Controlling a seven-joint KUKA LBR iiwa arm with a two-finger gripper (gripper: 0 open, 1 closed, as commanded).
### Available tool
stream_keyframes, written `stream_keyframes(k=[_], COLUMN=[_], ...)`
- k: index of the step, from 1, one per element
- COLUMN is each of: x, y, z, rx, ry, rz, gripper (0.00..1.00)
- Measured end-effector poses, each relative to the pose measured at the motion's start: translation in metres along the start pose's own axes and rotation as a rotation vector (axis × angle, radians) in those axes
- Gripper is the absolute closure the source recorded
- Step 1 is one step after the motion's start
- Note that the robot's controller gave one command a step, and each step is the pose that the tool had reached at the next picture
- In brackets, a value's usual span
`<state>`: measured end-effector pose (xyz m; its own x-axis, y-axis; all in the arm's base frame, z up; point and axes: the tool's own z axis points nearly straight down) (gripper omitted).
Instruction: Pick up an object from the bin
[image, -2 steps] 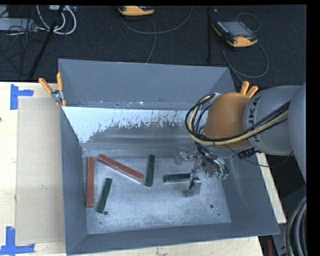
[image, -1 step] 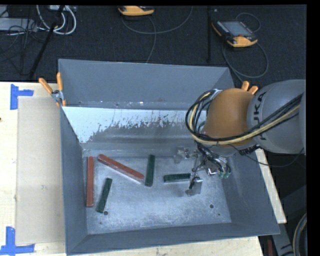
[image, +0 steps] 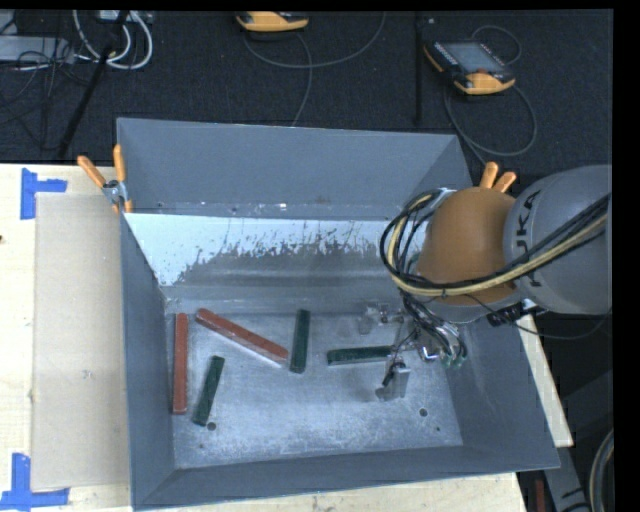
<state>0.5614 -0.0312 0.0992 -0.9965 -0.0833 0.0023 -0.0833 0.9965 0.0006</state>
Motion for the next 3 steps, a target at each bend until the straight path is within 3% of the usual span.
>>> stream_keyframes(k=[1,2,3], x=[-0.0015,-0.0015,-0.0022], y=[0.0129,0.0131,0.0136], z=[0.0316,0.0321,0.0311], rx=[-0.001,0.000,0.001], ry=[0.002,-0.001,-0.002], rz=[0.035,0.032,0.029], gripper=[0.00,0.00,1.00])
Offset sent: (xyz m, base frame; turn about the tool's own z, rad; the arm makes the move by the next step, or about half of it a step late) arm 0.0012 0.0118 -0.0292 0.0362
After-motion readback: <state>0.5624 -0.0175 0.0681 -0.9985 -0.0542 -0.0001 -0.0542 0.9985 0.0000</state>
